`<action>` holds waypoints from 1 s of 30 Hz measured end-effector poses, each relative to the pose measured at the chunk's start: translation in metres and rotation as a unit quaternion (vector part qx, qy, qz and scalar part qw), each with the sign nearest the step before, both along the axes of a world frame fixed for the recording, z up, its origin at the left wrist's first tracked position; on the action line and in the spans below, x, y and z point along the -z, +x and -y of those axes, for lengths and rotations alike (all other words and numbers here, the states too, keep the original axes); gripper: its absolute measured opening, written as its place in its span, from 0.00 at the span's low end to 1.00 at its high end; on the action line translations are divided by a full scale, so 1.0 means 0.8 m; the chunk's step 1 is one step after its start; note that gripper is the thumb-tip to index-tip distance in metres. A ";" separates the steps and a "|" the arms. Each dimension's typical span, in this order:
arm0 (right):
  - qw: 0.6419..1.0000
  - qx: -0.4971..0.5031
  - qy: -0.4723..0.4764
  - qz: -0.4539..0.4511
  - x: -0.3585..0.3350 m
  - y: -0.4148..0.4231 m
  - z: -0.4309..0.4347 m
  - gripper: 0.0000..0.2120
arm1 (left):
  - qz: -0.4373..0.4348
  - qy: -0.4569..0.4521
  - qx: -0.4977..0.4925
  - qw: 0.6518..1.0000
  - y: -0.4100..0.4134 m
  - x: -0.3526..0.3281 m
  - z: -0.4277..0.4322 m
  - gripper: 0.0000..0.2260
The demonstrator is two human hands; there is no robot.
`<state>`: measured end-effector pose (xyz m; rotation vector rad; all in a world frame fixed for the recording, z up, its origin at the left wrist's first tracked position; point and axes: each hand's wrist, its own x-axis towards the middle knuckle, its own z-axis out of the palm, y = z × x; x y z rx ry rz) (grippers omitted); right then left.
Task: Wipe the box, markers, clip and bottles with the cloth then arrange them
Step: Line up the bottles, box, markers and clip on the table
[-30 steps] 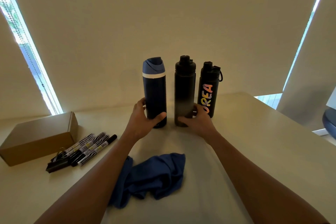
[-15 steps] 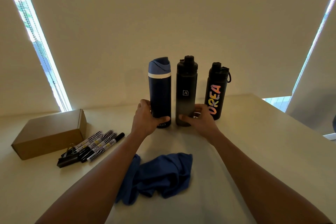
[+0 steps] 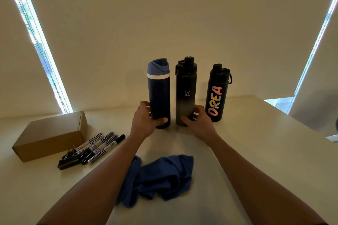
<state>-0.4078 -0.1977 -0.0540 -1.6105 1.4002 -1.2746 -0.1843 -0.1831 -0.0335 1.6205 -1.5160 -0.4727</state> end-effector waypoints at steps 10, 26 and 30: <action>0.998 0.062 -0.014 -0.012 0.010 -0.026 -0.016 0.26 | -0.024 0.007 -0.005 1.000 0.006 -0.006 -0.010 0.39; 0.973 0.231 -0.011 -0.011 0.006 -0.090 0.002 0.44 | -0.035 0.051 0.027 0.998 0.002 0.002 -0.052 0.23; 0.971 0.236 -0.032 -0.028 0.015 -0.093 0.006 0.30 | -0.034 0.050 0.036 0.998 0.000 0.004 -0.055 0.21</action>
